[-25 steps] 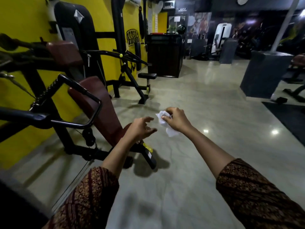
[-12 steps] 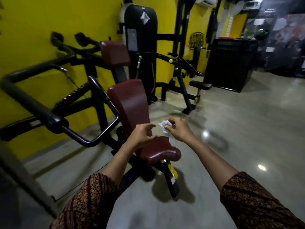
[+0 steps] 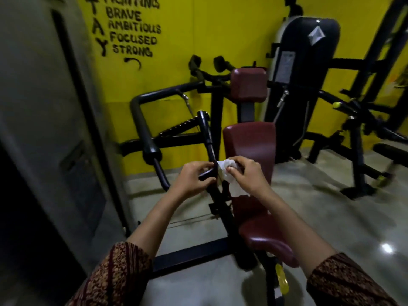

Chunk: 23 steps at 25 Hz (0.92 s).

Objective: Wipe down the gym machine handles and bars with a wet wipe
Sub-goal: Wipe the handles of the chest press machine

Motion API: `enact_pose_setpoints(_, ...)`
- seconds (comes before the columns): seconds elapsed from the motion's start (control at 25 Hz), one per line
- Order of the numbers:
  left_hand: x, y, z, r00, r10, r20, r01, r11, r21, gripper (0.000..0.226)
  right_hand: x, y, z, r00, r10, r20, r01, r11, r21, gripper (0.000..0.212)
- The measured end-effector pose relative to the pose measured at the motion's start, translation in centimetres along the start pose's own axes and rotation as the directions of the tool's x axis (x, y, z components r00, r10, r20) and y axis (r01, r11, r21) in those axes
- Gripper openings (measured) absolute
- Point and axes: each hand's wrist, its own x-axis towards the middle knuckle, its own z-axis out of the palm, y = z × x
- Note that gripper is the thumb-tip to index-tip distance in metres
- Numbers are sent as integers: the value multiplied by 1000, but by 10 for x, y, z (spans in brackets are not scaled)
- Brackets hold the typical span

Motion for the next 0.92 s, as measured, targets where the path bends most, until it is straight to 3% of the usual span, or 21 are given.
enact_pose_setpoints(0.28, 19, -56, -40, 977, -118, -180, 126, 992, 31, 45, 60, -38, 41, 986, -166, 31, 159, 974, 161, 24)
enact_pose_setpoints(0.56, 88, -138, -83, 948, -97, -305, 110, 994, 25, 41, 154, -53, 97, 979, -203, 37, 191, 961, 200, 25)
enact_pose_setpoints(0.76, 118, -195, -107, 927, -135, -351, 143, 990, -2, 40, 205, -72, 134, 946, -280, -162, 298, 950, 93, 28)
enact_pose_setpoints(0.84, 122, -213, -109, 930, -149, -335, 154, 988, -13, 40, 214, -73, 159, 927, -370, 53, 372, 928, -27, 35)
enact_pose_setpoints(0.92, 121, -226, -106, 941, -139, -308, 142, 990, -13, 41, 214, -64, 189, 831, -333, 445, 449, 875, -184, 47)
